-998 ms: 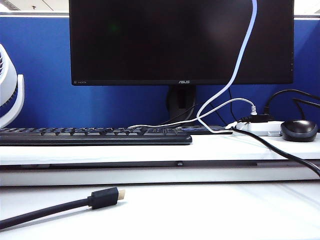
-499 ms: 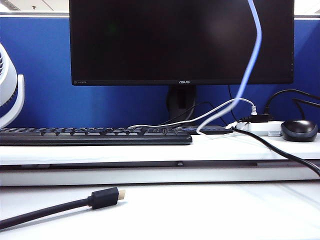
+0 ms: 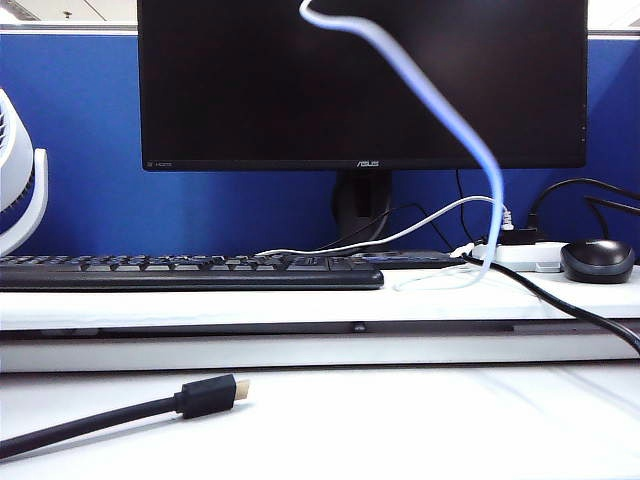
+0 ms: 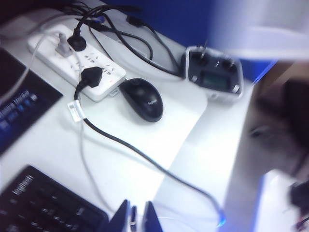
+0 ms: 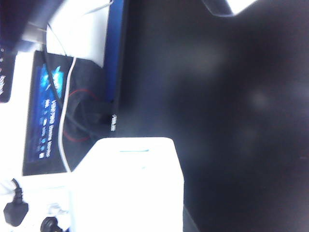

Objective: Pick up the Type-C charging cable and the charging base, insert one end of the Type-C charger into the corresponding slot on the base, and finally place the plugged-in charger back on the table.

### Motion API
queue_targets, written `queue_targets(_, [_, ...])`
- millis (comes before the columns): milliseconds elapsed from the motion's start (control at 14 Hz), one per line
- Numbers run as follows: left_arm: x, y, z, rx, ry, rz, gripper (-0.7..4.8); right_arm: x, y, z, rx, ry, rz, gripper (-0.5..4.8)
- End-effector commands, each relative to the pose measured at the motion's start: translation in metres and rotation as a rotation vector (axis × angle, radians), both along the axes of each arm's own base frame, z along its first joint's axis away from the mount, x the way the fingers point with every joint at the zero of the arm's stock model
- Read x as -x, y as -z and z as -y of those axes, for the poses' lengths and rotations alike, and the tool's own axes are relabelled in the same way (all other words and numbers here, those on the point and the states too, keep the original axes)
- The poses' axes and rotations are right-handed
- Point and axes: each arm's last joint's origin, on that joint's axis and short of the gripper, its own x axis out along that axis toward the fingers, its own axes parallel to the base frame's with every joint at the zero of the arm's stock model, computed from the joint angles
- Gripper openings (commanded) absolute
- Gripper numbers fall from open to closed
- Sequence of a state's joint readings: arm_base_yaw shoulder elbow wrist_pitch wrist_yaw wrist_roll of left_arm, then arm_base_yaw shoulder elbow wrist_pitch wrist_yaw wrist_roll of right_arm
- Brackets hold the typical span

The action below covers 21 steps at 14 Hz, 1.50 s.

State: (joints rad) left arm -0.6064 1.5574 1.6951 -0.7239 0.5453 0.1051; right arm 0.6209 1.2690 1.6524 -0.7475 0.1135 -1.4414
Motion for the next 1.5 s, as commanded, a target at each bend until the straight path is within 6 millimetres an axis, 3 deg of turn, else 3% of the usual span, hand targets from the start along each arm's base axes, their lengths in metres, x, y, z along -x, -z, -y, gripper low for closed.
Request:
queue_targets(71, [0.017,-0.014,0.001,-0.063,-0.017,0.110,-0.06,0.000,-0.004,-0.002,-0.016,-0.008,0.028,-0.01])
queue_targets(356, [0.031,-0.049,-0.011,-0.070,-0.108,0.236,-0.06,0.008,-0.010,-0.010,-0.047,-0.047,0.073,-0.01])
queue_targets(713, [0.047,-0.069,-0.014,-0.042,-0.074,0.222,-0.06,0.014,-0.027,-0.018,0.006,-0.077,0.301,-0.01])
queue_targets(1069, [0.050,-0.075,-0.019,0.154,0.155,0.033,-0.06,0.021,-0.045,-0.014,0.172,-0.019,0.555,-0.01])
queue_targets(1496, [0.037,-0.091,-0.039,0.386,0.351,-0.103,-0.06,0.034,-0.061,-0.003,0.081,-0.011,0.650,-0.01])
